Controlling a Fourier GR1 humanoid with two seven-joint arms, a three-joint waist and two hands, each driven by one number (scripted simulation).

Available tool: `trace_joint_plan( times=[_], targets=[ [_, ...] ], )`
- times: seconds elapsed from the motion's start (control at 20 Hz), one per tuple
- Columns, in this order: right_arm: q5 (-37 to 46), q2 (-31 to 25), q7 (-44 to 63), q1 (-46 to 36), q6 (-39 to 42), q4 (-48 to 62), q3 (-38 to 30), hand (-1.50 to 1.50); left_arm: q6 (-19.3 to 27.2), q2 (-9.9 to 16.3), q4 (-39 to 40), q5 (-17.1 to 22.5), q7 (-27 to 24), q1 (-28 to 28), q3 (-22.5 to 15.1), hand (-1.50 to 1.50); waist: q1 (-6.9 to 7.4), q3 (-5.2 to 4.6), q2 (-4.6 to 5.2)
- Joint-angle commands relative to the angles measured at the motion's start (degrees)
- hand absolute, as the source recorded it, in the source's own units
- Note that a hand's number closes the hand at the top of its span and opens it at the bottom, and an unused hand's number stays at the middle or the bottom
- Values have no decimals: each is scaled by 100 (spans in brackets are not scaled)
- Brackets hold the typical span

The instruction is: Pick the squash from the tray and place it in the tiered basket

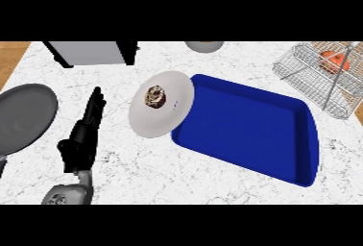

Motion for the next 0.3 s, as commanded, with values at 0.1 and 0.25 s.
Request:
trace_joint_plan(
  times=[0.1, 0.25],
  targets=[
    [-327, 849, 252, 1002, 46, -1812, -165, -150, 67, -18, -98, 47, 60, 164, 78, 0, -294, -3, -117],
    [-467, 1321, 185, 1339, 228, -2715, -121, -150, -36, 175, -95, 111, 82, 183, 229, 0, -377, -7, -159]
  ],
)
